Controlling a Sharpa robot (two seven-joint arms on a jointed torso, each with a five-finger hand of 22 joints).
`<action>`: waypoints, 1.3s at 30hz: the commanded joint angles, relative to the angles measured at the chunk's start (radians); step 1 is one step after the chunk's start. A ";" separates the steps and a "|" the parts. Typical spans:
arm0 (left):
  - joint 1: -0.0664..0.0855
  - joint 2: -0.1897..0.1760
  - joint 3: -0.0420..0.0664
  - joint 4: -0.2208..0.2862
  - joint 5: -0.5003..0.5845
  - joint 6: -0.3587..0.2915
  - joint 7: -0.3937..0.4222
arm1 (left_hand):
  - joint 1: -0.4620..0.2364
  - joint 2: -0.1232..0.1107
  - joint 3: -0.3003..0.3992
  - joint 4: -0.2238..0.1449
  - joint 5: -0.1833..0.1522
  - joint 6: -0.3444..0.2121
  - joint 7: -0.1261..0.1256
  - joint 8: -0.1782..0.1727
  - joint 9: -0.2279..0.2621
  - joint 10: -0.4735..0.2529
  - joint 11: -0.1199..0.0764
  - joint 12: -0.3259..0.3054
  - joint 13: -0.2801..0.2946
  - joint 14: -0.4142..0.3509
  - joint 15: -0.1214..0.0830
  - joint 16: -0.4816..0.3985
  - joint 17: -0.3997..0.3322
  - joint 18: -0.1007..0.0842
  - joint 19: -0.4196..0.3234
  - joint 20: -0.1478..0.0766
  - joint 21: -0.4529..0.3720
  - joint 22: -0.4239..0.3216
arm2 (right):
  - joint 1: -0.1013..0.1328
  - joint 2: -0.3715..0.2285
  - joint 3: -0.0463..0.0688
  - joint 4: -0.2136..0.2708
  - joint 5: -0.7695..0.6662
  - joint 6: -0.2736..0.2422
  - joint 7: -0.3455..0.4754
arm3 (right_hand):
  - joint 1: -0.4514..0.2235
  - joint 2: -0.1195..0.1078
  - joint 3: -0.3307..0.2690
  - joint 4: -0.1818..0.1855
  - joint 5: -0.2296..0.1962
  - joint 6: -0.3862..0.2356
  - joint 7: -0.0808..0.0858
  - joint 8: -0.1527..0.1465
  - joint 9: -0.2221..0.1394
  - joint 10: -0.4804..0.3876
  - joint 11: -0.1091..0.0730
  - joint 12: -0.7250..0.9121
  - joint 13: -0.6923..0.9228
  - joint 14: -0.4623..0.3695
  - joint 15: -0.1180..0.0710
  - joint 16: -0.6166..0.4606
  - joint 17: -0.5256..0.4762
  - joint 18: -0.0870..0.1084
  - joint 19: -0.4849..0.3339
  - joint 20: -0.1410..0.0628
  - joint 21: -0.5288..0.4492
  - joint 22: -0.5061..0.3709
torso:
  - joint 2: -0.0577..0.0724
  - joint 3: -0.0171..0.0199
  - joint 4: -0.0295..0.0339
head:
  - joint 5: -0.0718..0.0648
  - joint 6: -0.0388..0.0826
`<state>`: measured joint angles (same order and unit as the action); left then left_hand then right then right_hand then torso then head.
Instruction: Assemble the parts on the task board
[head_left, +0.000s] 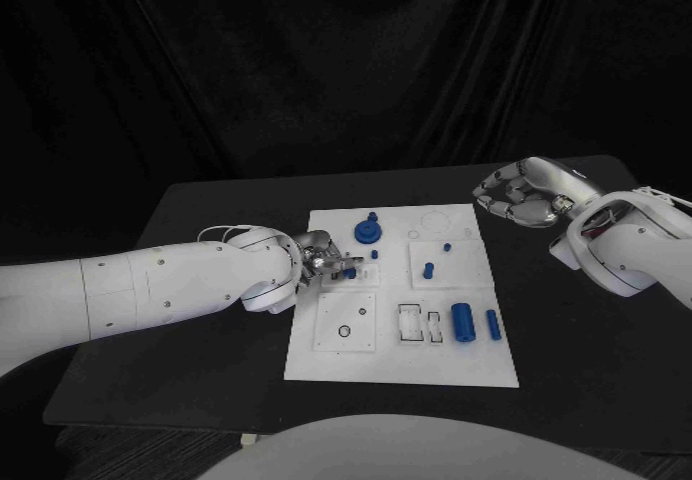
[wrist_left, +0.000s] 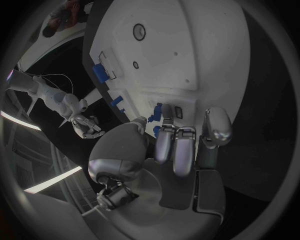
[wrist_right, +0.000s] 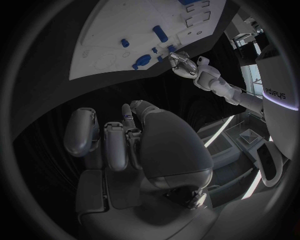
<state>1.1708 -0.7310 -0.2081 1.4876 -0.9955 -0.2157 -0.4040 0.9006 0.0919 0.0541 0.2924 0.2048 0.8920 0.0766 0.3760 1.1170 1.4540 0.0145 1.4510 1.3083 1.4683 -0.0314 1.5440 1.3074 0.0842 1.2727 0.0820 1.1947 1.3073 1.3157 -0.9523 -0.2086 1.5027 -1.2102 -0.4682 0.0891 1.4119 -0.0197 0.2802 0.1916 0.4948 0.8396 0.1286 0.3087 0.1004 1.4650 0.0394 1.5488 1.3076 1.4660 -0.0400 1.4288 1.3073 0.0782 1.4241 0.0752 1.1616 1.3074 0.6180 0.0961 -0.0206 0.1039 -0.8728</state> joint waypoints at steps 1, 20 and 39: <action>-0.005 0.005 -0.005 -0.002 0.001 0.047 0.006 | 0.012 0.019 -0.006 -0.001 0.059 0.008 -0.004 0.008 0.003 0.001 -0.002 0.003 0.171 0.037 0.003 -0.002 0.173 0.009 -0.005 0.003 -0.009 0.140 | -0.002 -0.002 0.001 0.002 -0.001 0.002 -0.014 | 0.003 0.000 0.004 -0.002 0.006 -0.004 0.001 -0.003 -0.001 0.063 0.004 -0.006 0.192 0.052 0.008 -0.007 0.017 0.009 -0.006 -0.001 -0.005 0.141 | 0.000 0.0001 0.0003 | -0.001 0.000; -0.005 0.014 -0.005 -0.013 0.001 0.083 0.003 | 0.120 0.026 0.025 -0.007 0.203 0.074 -0.031 0.025 -0.002 0.019 -0.024 0.019 0.182 0.048 -0.015 0.003 0.186 0.006 0.010 -0.012 0.008 0.145 | -0.002 -0.001 0.001 0.001 -0.001 0.004 -0.014 | 0.003 0.000 0.005 -0.003 0.007 -0.004 0.001 -0.003 -0.001 0.062 0.004 -0.006 0.191 0.052 0.008 -0.007 0.017 0.009 -0.006 -0.001 -0.006 0.141 | 0.000 0.0005 -0.0003 | -0.001 0.000; 0.000 -0.011 -0.004 0.009 0.001 -0.004 0.023 | 0.081 -0.006 -0.052 -0.003 -0.036 0.111 -0.037 0.014 -0.016 0.056 -0.034 0.051 0.205 0.081 -0.027 0.016 0.228 -0.007 0.066 -0.024 0.068 0.163 | -0.003 -0.006 0.001 0.003 -0.001 0.001 -0.014 | 0.003 0.000 0.005 -0.004 0.007 -0.004 0.001 -0.003 -0.001 0.062 0.004 -0.006 0.191 0.052 0.009 -0.008 0.016 0.010 -0.007 -0.001 -0.008 0.141 | 0.000 -0.0001 0.0006 | -0.002 0.000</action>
<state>1.1711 -0.7358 -0.2112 1.4887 -0.9953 -0.1866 -0.3963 0.9853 0.0913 0.0087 0.2893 0.1764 0.9953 0.0381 0.3828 1.0988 1.4664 -0.0125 1.4971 1.3083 1.4653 -0.0501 1.5560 1.3074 0.0842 1.3325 0.0589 1.2568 1.3073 1.3152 -0.9553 -0.2086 1.5031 -1.2102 -0.4653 0.0891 1.4119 -0.0197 0.2813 0.1904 0.4960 0.8396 0.1286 0.3087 0.1004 1.4650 0.0394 1.5488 1.3074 1.4660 -0.0400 1.4251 1.3074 0.0782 1.4241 0.0752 1.1599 1.3080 0.6179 0.0963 -0.0202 0.1037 -0.8728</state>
